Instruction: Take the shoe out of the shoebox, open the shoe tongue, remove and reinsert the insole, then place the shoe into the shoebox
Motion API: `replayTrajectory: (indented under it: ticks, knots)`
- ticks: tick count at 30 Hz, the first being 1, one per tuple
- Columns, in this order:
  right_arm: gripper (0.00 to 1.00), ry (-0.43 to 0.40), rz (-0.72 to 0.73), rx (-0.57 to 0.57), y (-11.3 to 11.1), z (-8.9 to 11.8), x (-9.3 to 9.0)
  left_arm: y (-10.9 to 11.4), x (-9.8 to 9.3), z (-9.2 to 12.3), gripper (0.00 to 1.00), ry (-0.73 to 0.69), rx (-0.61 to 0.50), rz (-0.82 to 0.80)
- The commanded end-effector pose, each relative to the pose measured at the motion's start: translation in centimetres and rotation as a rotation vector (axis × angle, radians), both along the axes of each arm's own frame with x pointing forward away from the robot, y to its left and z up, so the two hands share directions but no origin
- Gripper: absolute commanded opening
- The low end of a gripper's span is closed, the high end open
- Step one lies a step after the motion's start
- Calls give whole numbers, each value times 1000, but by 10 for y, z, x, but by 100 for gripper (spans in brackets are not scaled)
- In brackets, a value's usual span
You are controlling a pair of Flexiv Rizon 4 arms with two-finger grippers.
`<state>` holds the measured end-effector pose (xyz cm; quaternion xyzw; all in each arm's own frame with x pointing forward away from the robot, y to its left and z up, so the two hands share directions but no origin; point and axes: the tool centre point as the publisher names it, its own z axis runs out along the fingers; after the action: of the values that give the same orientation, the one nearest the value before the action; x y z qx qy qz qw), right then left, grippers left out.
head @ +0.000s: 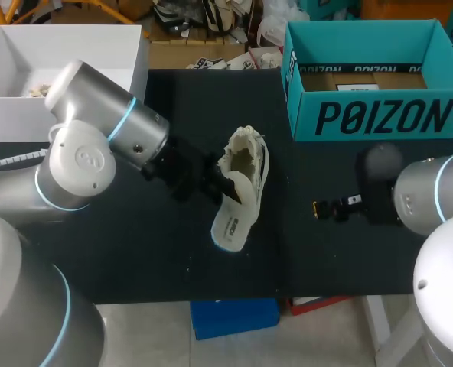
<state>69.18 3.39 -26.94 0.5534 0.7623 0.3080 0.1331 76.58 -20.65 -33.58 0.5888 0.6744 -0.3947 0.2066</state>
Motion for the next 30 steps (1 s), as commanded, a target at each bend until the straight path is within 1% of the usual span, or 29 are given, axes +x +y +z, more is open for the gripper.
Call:
replayTrajectory:
  ticks: [1, 13, 15, 18, 21, 24, 30]
  knots:
    - [100, -19, -57, -69, 4, 1, -1, 0, 3, -3, 0, 11, 8, 7]
    - [100, -19, -57, -69, 4, 1, -1, 0, 3, -3, 0, 11, 8, 7]
    - [100, -19, -57, -69, 4, 1, -1, -2, 4, -7, 0, 72, -8, -65]
    - [100, -19, -57, -69, 4, 1, -1, 0, 0, -3, 0, 126, -47, -168]
    - [100, -19, -57, -69, 4, 1, -1, 4, 1, 1, 0, 103, -40, -188]
    - [100, -19, -57, -69, 4, 1, -1, 6, 2, -1, 0, 102, -46, -188]
    - [100, -19, -57, -69, 4, 1, -1, 5, 9, -12, 0, 104, -58, -116]
